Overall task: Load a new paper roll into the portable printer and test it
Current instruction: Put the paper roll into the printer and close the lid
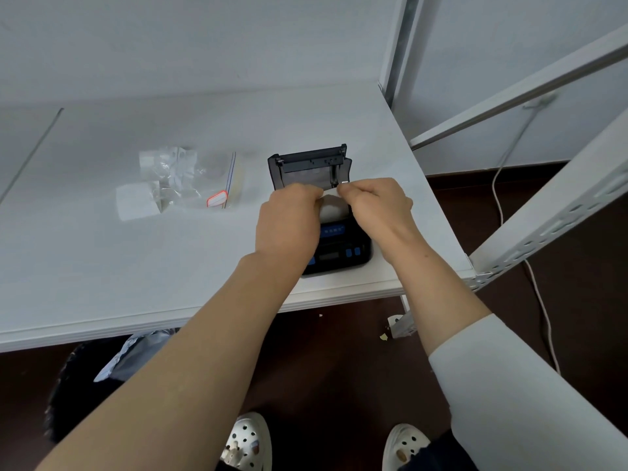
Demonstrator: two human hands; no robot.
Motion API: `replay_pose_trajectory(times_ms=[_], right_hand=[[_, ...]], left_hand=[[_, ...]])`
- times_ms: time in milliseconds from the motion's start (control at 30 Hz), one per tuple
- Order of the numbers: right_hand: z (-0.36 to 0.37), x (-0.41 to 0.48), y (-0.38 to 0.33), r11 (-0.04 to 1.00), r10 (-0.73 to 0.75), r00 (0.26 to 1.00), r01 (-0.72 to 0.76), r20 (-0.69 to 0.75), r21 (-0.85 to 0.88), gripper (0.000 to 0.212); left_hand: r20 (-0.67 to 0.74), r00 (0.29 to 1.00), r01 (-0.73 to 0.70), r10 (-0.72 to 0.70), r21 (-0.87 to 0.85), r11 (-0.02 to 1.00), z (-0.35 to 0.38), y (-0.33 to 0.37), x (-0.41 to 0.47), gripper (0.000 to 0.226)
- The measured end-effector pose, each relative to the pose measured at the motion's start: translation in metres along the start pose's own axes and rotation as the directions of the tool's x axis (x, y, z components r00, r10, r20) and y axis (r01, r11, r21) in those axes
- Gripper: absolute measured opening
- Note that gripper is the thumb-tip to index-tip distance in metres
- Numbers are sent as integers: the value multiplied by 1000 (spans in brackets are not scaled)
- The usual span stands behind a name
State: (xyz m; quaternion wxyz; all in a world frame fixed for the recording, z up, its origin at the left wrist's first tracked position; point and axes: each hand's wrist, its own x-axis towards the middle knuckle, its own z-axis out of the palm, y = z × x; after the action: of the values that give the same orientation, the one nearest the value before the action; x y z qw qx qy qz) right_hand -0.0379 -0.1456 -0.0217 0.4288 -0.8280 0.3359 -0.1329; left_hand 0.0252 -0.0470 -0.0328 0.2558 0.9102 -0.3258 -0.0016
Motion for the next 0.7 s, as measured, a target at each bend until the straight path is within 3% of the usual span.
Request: replay_pose_trajectory(times_ms=[267, 567, 700], right_hand=[[-3, 1, -3, 1000, 9, 1000, -9, 5, -4, 35], [15, 0, 3, 875, -216, 976, 192, -3, -444, 43], [5, 11, 0, 955, -136, 988, 109, -78, -276, 47]], left_hand=[[-34, 999, -8, 8, -12, 1000, -7, 4, 4, 21], [58, 998, 26, -29, 48, 999, 3, -4, 2, 28], [38, 999, 4, -6, 41, 999, 2, -4, -3, 24]])
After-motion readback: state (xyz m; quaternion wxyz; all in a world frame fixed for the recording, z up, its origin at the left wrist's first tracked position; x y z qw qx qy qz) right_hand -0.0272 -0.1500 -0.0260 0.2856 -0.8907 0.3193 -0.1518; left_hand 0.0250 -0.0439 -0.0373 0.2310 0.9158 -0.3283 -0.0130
